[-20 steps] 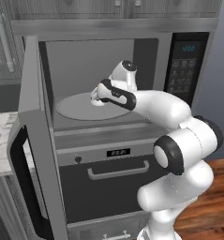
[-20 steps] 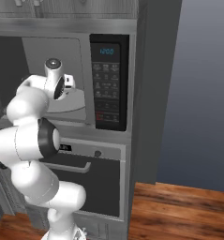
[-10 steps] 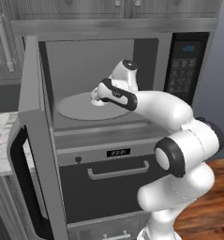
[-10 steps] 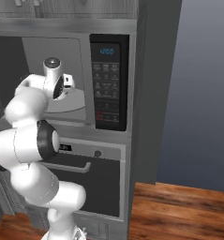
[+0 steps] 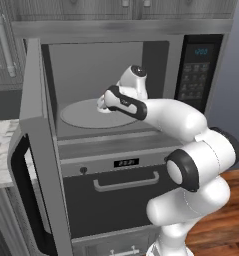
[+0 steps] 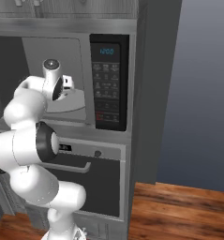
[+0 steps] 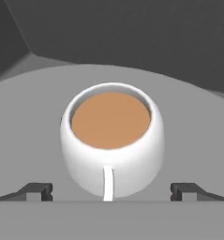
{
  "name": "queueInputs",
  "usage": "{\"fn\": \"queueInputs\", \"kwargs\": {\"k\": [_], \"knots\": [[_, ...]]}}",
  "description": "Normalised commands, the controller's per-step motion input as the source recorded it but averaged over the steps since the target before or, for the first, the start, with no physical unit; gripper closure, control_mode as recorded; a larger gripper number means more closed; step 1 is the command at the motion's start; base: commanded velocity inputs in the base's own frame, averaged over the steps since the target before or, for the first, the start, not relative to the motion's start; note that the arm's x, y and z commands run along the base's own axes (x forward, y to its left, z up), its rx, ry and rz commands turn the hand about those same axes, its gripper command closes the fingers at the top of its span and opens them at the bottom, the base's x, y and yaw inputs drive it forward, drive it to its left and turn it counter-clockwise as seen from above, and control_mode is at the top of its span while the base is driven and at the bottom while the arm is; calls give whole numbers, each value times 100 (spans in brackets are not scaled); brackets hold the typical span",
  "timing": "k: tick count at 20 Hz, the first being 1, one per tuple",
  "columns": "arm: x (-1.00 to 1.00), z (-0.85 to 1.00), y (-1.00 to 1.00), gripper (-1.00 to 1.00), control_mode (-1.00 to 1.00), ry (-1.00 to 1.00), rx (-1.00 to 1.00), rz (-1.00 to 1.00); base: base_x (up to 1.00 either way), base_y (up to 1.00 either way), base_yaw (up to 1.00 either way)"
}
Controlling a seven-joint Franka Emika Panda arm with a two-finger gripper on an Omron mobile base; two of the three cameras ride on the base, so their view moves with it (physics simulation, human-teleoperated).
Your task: Pick the cup of tea, navigate to the dining table, and place it on the saucer.
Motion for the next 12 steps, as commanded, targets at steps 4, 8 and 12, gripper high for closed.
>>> {"fn": "queueInputs", "kwargs": {"k": [4,8,12], "knots": [[0,-22,0,-100,-100,0,0,0,0,0,0],[0,-23,3,100,-100,0,0,0,0,0,0],[0,-10,8,100,-100,0,0,0,0,0,0]]}}
